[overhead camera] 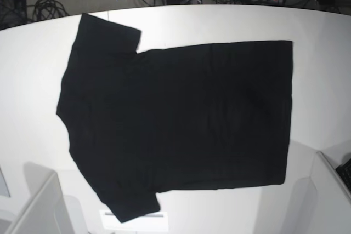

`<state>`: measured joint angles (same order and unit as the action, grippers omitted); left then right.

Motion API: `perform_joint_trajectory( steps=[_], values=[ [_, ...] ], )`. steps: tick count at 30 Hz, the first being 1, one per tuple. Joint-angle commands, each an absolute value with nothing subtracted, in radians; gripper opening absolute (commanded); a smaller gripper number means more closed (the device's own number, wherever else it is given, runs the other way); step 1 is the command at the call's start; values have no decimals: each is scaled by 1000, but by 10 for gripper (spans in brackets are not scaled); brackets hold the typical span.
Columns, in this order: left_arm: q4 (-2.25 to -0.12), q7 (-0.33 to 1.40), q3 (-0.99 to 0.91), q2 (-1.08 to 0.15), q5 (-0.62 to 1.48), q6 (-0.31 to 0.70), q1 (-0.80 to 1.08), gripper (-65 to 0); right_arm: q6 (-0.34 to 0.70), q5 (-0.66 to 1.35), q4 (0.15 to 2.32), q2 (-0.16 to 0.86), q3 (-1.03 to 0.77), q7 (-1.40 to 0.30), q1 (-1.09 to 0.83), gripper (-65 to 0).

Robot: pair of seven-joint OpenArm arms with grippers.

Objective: Fold the T-shirt properly

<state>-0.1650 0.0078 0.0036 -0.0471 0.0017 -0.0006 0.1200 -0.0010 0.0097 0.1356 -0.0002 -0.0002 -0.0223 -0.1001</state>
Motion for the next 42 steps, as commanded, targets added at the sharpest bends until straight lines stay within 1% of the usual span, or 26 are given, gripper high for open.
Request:
perform_joint_trajectory(
  steps=[1, 2, 3, 5, 6, 8, 9, 12, 24, 30, 35, 42],
  values=[
    [-168, 2, 4, -51, -1, -5, 120, -245, -7, 7, 139, 2, -2, -21, -104, -650],
    [-168, 2, 4, -51, 5, -5, 120, -263, -7, 7, 139, 2, -4, -21, -104, -650],
    [-168, 2, 4, -51, 5, -5, 120, -301, -7, 7, 140, 1, -4, -21, -104, -650],
    [-168, 2, 4, -51, 5, -5, 120, -410, -7, 5, 140, -1, 1, -21, -107, -650],
    [-168, 2, 4, -51, 5, -5, 120, -474, -7, 4, 140, -1, 2, -19, -113, -650],
    [-168, 1, 4, -51, 5, -5, 120, -601, -5, 4, 162, -1, 2, 15, -130, -650],
    [-166, 2, 4, -51, 5, -5, 120, -650, -5, 4, 173, -1, 4, 38, -143, -650],
    [-166, -4, -7, -51, 5, -5, 120, -650, -5, 4, 179, 1, 4, 77, -156, -650],
    [-176, -8, -8, -53, 5, -5, 131, -650, -5, 2, 177, 2, 5, 79, -160, -650],
    [-177, -8, 4, -51, -4, -5, 145, -650, -5, 2, 180, 21, 5, 79, -156, -650],
    [-249, -10, 4, -58, 1, -5, 176, -650, -5, 2, 182, 22, 5, 79, -154, -650],
    [-286, -10, 5, -58, -5, -5, 222, -650, -5, 2, 188, 22, 5, 85, -188, -650]
  ],
)
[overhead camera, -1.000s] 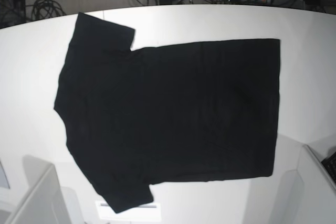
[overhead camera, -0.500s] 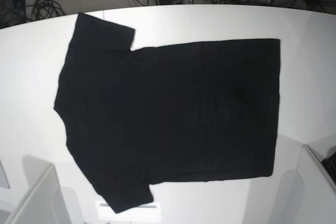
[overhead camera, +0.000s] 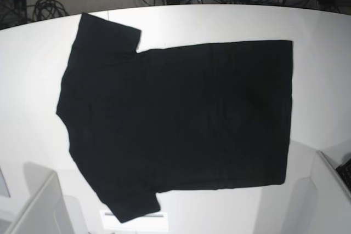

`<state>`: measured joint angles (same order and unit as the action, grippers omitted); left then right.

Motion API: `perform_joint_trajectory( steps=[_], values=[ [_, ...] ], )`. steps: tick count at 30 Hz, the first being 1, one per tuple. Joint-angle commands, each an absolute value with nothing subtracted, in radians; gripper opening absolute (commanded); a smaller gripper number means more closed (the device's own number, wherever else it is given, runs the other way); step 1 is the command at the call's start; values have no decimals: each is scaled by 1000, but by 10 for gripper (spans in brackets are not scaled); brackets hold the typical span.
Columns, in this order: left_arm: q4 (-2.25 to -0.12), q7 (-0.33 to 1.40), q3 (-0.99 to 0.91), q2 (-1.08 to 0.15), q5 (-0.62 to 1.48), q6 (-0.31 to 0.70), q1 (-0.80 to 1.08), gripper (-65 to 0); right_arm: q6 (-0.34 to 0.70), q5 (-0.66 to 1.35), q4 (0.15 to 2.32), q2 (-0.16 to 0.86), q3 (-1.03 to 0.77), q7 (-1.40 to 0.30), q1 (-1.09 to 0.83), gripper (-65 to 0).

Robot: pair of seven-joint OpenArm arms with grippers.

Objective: Fold the T-shirt properly

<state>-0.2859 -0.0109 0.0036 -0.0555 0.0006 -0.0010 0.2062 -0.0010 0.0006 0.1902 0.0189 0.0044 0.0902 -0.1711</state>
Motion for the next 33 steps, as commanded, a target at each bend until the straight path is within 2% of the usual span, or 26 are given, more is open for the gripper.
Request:
perform_joint_trajectory(
  steps=[1, 5, 12, 21, 27, 33],
  values=[
    [-314, -10, 5, -58, -5, -5, 246, -650, -5, 2, 208, 22, 5, 81, -203, -650],
    [-492, -10, 5, -70, -5, -5, 363, -650, -5, 2, 355, 24, 4, 68, -312, -650],
    [-750, -7, 2, -111, 5, -5, 541, -650, -5, 7, 680, 24, -2, -87, -504, -650],
    [-1101, -2, -7, -185, 5, -5, 751, -650, -7, 8, 1072, 22, -12, -199, -708, -650],
    [-1383, 4, -59, -203, 7, -10, 912, -650, -7, 8, 1228, -5, -147, -260, -773, -650],
    [-1540, 5, -96, -206, 8, -10, 987, -650, -7, 8, 1405, -15, -259, -262, -828, -650]
  ],
)
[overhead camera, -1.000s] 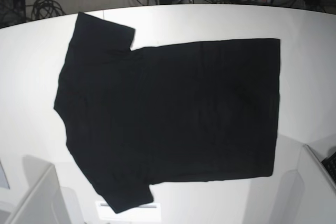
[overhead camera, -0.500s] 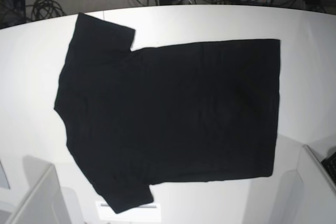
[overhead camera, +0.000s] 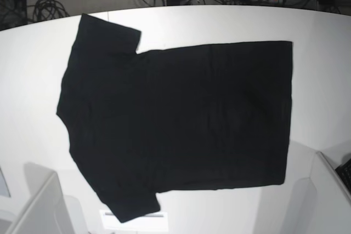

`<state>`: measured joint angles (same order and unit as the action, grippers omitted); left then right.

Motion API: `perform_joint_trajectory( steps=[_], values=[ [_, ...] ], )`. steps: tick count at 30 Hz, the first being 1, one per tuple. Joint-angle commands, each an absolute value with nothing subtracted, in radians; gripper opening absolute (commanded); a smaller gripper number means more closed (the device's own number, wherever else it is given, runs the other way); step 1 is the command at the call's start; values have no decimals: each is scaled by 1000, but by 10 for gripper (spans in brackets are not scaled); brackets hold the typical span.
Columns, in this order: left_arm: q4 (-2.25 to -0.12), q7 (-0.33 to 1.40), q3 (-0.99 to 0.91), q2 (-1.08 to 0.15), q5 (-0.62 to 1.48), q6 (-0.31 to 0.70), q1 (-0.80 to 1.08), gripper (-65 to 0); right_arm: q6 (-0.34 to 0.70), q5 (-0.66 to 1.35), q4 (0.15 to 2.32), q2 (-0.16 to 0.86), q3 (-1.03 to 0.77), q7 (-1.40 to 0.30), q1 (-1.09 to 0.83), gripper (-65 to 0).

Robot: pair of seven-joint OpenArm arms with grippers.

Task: Fold the T-shirt properly
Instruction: 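Move both grippers down to the shirt's shoulder corners and grasp them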

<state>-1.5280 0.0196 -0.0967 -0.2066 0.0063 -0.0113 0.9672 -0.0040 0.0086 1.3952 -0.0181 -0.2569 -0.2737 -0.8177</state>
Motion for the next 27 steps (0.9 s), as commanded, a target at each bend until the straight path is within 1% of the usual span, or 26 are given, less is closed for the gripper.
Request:
perform_joint_trajectory(
  steps=[1, 5, 9, 15, 18, 20, 23, 24, 25, 26, 27],
  values=[
    [-1569, 5, -107, -206, 8, -10, 998, -650, -7, 8, 1443, -21, -275, -263, -840, -650],
    [-1687, 2, -154, -203, 8, -10, 1049, -650, -7, 8, 1587, -39, -343, -263, -868, -650],
    [-1801, 2, -157, -203, 10, -10, 1090, -650, -7, 8, 1699, -65, -404, -265, -862, -650],
    [-1954, 4, -159, -202, 10, -10, 1090, -650, -5, 8, 1805, -70, -447, -263, -757, -650],
    [-1983, 4, -159, -202, 12, -10, 1059, -650, -4, 10, 1897, -73, -441, -265, -731, -650],
    [-1977, 7, -159, -202, 53, -10, 1032, -650, -4, 18, 1949, -93, -440, -271, -704, -650],
    [-1979, 48, -206, -202, 185, -5, 1015, -650, -4, 74, 1968, -85, -441, -341, -631, -650],
    [-1979, 61, -232, -203, 248, -5, 997, -607, -4, 108, 1971, -82, -444, -386, -607, -650],
    [-1979, 68, -257, -203, 305, -5, 981, -546, -2, 150, 1971, -81, -444, -427, -585, -615],
    [-1975, 76, -288, -205, 357, -5, 969, -487, 15, 197, 1972, -76, -447, -473, -562, -530],
    [-1974, 87, -315, -205, 400, -5, 961, -443, 45, 243, 1972, -65, -450, -510, -549, -455]
  ],
)
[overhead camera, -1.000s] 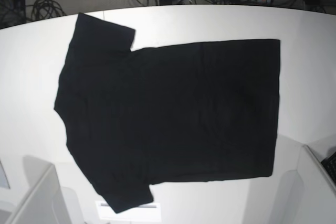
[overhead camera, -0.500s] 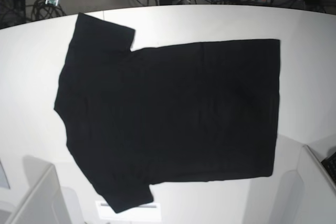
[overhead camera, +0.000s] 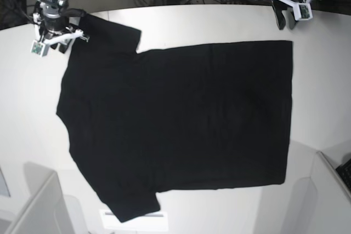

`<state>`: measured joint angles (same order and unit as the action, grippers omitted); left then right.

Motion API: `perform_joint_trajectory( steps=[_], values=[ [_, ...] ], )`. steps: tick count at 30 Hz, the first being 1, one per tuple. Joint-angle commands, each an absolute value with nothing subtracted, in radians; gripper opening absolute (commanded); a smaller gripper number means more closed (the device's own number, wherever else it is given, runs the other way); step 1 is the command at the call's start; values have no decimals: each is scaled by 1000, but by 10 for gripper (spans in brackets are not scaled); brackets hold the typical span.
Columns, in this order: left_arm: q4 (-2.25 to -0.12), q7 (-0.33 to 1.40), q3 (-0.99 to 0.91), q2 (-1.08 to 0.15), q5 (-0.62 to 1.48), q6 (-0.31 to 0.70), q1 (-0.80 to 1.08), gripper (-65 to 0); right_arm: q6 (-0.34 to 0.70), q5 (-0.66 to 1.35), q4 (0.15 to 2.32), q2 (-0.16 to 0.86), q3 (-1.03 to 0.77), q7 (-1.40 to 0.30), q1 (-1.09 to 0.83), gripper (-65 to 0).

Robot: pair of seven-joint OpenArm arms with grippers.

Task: Fold the T-shirt properly
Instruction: 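Move both grippers down to the shirt's shoulder corners and grasp them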

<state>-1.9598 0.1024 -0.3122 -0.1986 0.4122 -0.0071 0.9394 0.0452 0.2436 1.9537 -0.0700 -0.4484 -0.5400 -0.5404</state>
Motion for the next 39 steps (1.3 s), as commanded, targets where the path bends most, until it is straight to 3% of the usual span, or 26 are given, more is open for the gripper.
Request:
perform_joint_trajectory(
  steps=[1, 3, 5, 9, 11, 17, 32, 35, 38, 39],
  values=[
    [-1975, 101, -346, -206, 433, -5, 954, -403, 91, 298, 1972, -50, -463, -549, -535, -369],
    [-1975, 120, -400, -208, 473, 1, 941, -351, 191, 421, 1968, -39, -507, -616, -510, -258],
    [-1969, 124, -440, -219, 476, 56, 926, -319, 259, 510, 1965, -38, -567, -679, -484, -270],
    [-1959, 127, -522, -211, 484, 236, 900, -316, 265, 591, 1908, -38, -688, -822, -420, -300],
    [-1943, 163, -567, -189, 499, 275, 869, -309, 268, 593, 1870, -41, -722, -886, -395, -300],
    [-1934, 302, -687, -177, 601, 278, 805, -304, 269, 593, 1745, -41, -727, -894, -390, -300],
    [-1790, 446, -685, -163, 613, 278, 680, -303, 271, 593, 1730, -41, -598, -897, -435, -309],
    [-1758, 446, -659, -159, 613, 280, 662, -303, 271, 593, 1730, -41, -598, -897, -435, -437],
    [-1716, 450, -650, -157, 613, 280, 638, -301, 271, 593, 1730, -41, -598, -898, -433, -641],
    [-1705, 463, -650, -156, 613, 280, 634, -301, 271, 593, 1730, -41, -598, -898, -433, -650]
  ],
)
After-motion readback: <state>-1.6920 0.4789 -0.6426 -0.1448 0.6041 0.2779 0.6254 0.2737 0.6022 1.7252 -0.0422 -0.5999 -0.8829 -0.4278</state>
